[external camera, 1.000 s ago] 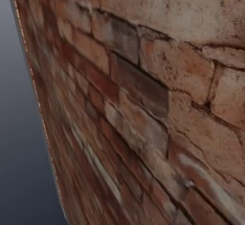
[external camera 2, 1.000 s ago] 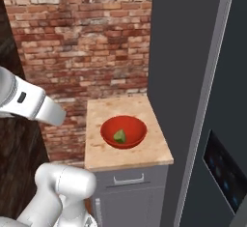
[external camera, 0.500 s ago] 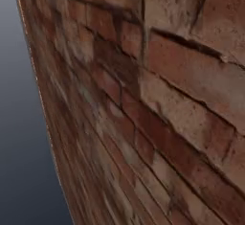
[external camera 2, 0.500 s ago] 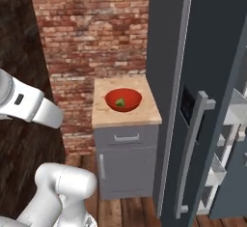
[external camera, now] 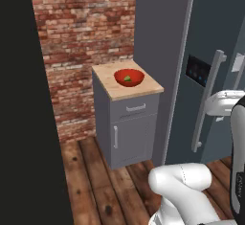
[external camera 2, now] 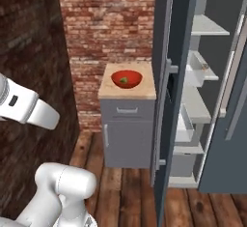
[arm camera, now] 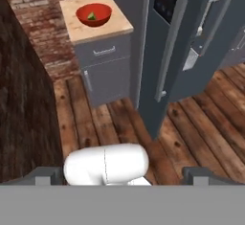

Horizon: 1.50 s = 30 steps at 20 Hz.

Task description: Take the cucumber, mushroom, and lemon wedge from the freezer and place them in the bowl on the counter.

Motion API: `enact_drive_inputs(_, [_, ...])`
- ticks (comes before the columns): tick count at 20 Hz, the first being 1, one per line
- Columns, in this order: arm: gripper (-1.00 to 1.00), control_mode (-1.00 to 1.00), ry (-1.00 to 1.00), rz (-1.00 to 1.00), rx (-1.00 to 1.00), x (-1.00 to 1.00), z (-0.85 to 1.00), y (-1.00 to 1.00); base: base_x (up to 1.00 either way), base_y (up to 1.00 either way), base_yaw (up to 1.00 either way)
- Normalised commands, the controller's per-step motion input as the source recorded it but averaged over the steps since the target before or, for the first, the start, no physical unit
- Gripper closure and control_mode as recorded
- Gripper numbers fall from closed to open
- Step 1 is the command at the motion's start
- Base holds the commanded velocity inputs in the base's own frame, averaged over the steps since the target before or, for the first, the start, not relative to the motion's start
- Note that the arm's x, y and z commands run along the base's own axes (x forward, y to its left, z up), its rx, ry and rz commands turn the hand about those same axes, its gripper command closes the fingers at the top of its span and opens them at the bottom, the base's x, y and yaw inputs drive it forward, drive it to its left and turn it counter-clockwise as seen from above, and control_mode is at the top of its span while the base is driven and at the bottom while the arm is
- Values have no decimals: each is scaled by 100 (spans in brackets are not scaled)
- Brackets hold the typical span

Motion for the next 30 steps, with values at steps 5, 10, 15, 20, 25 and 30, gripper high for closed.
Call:
enact_drive_inputs(5, [-100,100,0,0,0,0,0,0,-18,-100,33])
enact_drive_inputs(10, [-100,100,0,0,0,0,0,0,-12,-100,32])
enact_drive_inputs(15, [-100,100,0,0,0,0,0,0,0,-100,33])
enact_drive_inputs(20, [-100,100,0,0,0,0,0,0,20,-100,21])
enact_drive_inputs(25, [-100,100,0,0,0,0,0,0,57,-86,1])
enact_drive_inputs(30, [-100,100,0,0,0,0,0,0,79,-25,0])
